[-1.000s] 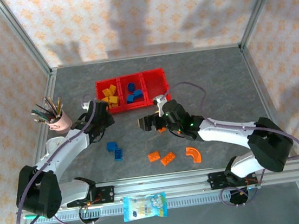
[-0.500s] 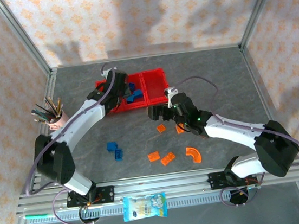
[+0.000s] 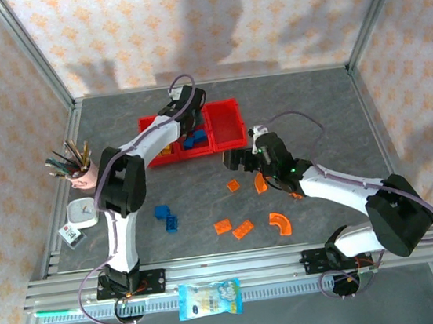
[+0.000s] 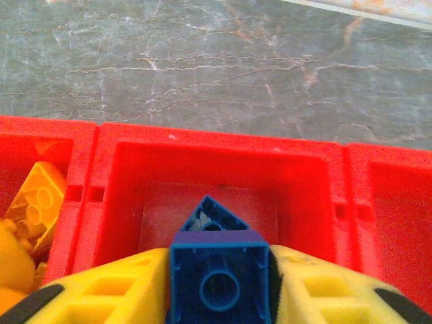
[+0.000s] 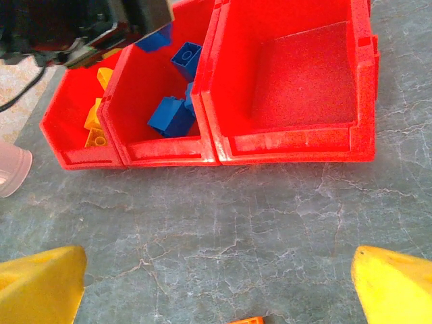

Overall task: Sort the legos into containers by color
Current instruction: Place the lego in the container, then pick up the lego from the bottom-left of the table.

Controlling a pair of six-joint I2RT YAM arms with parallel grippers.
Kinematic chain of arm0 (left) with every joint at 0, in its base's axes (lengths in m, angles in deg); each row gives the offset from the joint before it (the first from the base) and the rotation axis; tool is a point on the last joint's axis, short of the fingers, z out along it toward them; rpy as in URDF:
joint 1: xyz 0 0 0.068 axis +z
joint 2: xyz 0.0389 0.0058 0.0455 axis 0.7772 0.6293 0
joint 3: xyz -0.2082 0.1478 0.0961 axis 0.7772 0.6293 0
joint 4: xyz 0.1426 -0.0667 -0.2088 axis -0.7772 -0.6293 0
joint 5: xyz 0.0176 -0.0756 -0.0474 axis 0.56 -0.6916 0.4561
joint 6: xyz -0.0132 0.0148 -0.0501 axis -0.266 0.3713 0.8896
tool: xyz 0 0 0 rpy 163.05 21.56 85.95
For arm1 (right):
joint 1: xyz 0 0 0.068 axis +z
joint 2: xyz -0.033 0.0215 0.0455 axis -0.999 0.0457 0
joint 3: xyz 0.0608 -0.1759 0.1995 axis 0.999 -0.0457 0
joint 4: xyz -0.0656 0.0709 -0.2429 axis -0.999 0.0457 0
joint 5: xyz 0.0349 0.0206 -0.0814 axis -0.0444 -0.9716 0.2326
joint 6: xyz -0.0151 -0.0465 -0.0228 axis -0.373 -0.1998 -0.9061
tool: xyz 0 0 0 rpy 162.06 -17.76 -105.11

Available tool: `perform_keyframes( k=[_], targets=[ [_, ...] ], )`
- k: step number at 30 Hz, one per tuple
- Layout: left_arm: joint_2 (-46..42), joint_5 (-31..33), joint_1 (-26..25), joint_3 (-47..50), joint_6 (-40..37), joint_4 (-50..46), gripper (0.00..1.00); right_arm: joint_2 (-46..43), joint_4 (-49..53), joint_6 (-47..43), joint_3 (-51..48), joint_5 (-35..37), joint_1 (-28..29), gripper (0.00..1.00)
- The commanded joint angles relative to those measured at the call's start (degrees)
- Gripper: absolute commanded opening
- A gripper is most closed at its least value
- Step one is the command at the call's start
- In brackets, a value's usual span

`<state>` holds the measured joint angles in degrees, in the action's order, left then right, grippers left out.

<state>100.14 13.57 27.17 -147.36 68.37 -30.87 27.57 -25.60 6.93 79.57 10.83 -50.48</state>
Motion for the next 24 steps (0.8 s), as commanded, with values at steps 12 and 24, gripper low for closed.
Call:
perform_keyframes(
  k=[12,24],
  targets=[
    [-10.8,-1.4,-0.4,5.6,-2.1,-1.6,0.56,-1.0,1.1,-1.7,1.1,-2.3,-0.2,1.0],
    [-35.8,-4.9,-1.7,32.3,0.5,1.8,0.59,0.4,5.8,-5.9,2.8,-2.7,3.6,1.0]
  ],
)
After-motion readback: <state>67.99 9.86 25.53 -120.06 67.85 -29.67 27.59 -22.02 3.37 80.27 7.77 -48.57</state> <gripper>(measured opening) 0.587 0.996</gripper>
